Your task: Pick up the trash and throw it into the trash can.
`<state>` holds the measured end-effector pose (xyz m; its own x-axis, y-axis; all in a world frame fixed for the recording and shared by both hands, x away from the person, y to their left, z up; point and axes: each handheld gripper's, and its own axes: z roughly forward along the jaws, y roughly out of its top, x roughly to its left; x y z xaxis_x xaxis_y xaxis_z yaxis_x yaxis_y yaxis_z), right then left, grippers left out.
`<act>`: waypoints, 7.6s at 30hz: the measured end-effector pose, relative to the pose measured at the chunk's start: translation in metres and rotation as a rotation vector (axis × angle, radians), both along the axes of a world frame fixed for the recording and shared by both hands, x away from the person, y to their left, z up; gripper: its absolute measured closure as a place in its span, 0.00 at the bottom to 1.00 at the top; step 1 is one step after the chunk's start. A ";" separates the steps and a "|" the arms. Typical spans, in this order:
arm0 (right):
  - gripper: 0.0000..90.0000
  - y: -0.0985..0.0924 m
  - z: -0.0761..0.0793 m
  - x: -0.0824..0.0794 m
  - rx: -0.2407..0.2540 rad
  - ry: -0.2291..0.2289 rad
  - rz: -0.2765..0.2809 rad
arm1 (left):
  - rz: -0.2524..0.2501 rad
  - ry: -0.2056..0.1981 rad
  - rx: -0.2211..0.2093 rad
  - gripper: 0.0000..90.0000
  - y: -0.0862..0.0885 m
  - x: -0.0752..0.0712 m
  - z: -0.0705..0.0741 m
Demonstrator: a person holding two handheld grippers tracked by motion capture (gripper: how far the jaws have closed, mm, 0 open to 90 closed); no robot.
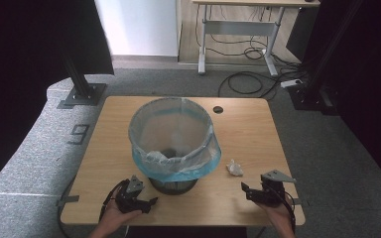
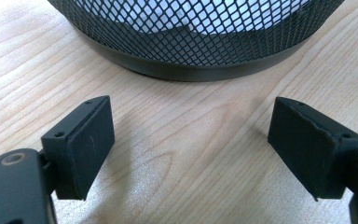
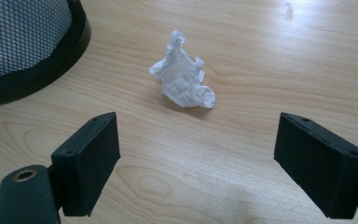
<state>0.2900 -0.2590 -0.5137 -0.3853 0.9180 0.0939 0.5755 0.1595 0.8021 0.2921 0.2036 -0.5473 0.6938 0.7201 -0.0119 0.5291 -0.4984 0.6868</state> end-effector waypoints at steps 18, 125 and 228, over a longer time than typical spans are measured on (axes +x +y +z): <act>0.17 0.003 0.000 0.002 -0.005 -0.006 0.002 | -0.002 0.000 0.001 0.16 0.000 0.000 0.000; 0.86 0.045 -0.028 0.067 -0.080 0.024 0.053 | -0.002 0.001 0.001 0.16 -0.001 0.001 0.000; 0.91 0.032 0.107 0.019 0.165 -0.344 0.124 | 0.000 0.002 -0.002 0.16 -0.001 0.000 0.000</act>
<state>0.3092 -0.2270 -0.4063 -0.5271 0.8458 0.0823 0.2534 0.0640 0.9652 0.2926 0.2030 -0.5473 0.6934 0.7204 -0.0146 0.5306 -0.4968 0.6868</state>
